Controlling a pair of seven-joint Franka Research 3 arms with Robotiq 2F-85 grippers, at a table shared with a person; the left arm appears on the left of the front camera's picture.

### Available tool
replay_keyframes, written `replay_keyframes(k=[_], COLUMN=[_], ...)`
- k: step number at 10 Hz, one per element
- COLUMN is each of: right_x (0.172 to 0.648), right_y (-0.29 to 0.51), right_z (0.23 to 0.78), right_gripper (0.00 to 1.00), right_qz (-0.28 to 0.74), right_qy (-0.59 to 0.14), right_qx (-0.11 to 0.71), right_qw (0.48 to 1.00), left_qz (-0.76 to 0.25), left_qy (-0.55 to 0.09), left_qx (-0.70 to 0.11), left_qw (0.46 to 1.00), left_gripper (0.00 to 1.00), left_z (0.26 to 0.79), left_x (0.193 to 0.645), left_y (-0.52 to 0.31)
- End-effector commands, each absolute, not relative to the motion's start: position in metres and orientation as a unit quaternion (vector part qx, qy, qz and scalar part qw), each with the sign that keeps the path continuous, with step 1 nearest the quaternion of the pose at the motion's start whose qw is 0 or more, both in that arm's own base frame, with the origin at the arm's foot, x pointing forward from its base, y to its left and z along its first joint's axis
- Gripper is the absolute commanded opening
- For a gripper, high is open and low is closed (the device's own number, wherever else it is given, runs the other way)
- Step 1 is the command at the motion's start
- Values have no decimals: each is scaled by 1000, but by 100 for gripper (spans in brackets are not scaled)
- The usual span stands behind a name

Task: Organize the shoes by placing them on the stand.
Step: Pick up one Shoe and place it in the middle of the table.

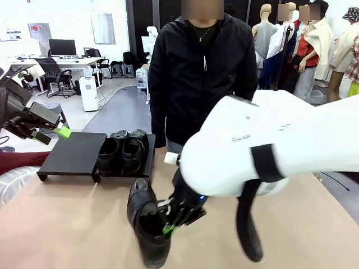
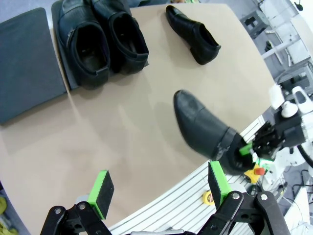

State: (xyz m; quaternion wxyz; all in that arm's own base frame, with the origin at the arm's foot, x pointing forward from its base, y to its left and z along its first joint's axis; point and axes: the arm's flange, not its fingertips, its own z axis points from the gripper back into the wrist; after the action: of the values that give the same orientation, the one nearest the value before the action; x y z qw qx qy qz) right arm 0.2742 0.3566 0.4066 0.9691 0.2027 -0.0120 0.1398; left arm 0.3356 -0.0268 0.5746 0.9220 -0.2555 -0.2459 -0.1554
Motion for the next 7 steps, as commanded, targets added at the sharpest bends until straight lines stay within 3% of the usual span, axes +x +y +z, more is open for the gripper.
replay_keyframes(k=[1, 3, 7], right_x=[313, 321, 323], right_y=[388, 398, 392], right_z=[381, 360, 357], right_gripper=[0, 0, 0], right_qz=[84, 52, 9], right_qy=[35, 64, 33], right_qx=[219, 228, 239], right_qw=[971, 970, 970], left_qz=[-154, -154, -154], left_qy=[-243, -243, -243], left_qx=[-259, -259, -259], left_qw=[922, 922, 922], left_gripper=[100, 100, 100], left_z=[577, 577, 577], left_x=[336, 336, 336], left_y=[-26, -26, -26])
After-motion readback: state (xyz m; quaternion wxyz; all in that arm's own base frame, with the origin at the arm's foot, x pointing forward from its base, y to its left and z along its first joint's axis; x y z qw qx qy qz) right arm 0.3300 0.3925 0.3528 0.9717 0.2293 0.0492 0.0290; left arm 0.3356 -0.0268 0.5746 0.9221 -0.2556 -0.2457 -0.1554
